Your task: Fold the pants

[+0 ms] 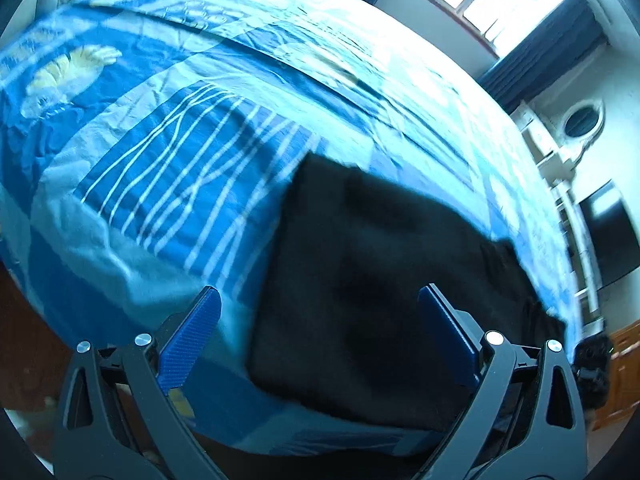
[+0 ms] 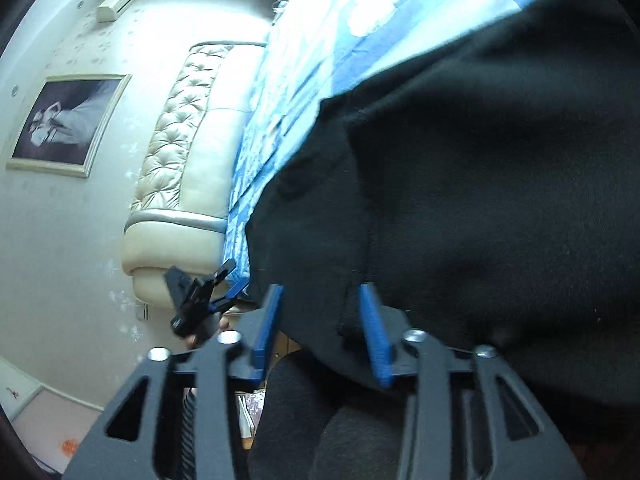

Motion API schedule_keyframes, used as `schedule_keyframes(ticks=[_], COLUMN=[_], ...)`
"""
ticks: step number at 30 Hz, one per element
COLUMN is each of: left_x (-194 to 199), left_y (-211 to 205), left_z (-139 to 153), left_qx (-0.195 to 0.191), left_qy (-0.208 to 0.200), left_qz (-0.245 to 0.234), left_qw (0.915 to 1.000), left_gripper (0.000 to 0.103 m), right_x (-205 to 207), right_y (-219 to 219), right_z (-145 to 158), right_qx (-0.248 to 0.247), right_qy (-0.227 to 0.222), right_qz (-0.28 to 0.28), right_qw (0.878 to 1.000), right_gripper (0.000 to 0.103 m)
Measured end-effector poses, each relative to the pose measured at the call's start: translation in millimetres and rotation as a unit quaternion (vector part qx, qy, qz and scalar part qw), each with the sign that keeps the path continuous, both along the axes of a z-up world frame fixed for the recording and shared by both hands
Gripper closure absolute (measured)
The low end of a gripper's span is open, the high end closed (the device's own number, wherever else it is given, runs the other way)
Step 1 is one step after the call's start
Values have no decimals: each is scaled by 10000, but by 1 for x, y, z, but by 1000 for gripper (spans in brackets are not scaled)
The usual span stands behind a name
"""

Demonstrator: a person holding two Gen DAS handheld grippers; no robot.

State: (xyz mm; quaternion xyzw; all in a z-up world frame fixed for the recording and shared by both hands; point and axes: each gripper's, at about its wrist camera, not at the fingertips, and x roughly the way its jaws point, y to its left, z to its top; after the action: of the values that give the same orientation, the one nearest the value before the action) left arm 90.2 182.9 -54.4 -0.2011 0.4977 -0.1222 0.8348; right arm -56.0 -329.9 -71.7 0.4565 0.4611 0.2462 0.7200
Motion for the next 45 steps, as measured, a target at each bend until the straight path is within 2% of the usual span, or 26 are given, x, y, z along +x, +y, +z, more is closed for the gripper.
schedule_keyframes(ticks=[4,6,10,13,15,17,20,21,23,25,27,29,31,34,36,40,45], left_x=[30,47,79,97,91,77,48,40,25,22,27,32,32,30,26,19,11], left_y=[24,24,14,9,8,4,-9,-12,-16,-11,-5,-1,0,-4,-9,-18,-48], left_z=[-6,-3,-5,-25,-27,-30,-30,-31,-33,-38,-49,-61,-63,-49,-33,1,48], left_qx=[-682,-883,-951,-1396,-1567,-1920,-2129,-2126,-2083,-2139,-2187,-2335,-2477,-2180,-2152,-2037,-1682], left_qy=[-1,-112,-227,207,129,199,278,294,283,315,552,852,946,789,674,538,324], left_qz=[-91,-273,-721,-1062,-1209,-1495,-1904,-1953,-1921,-1705,-1391,-1175,-1050,-1070,-1051,-1048,-1178], left_qw=[9976,9957,9926,9843,9801,9697,9579,9570,9586,9613,9643,9615,9585,9669,9686,9719,9782], left_gripper=[4,4,4,4,5,6,12,14,20,32,69,85,88,89,90,90,90], right_x=[0,3,7,5,5,5,5,5,4,4,3,3,0,-6,-12,-28,-44], right_y=[3,6,9,7,7,7,6,6,6,8,9,9,8,0,-7,-27,-53], right_z=[0,-4,-7,-7,-8,-8,-9,-9,-9,-6,-3,0,6,16,23,36,40], right_qx=[24,43,65,159,172,148,199,209,207,211,209,172,117,-36,-199,-550,-1037], right_qy=[-51,-28,-14,4,-2,-14,-25,-33,-57,-87,-102,-113,-147,-247,-289,-361,-104], right_qz=[35,75,68,24,21,51,42,41,56,39,22,4,-64,-268,-458,-1039,-1783], right_qw=[10000,10000,10000,9999,9998,9999,9998,9998,9998,9997,9997,9998,9998,9993,9983,9924,9784], right_gripper=[45,45,45,45,45,45,45,45,44,42,40,39,35,31,26,22,18])
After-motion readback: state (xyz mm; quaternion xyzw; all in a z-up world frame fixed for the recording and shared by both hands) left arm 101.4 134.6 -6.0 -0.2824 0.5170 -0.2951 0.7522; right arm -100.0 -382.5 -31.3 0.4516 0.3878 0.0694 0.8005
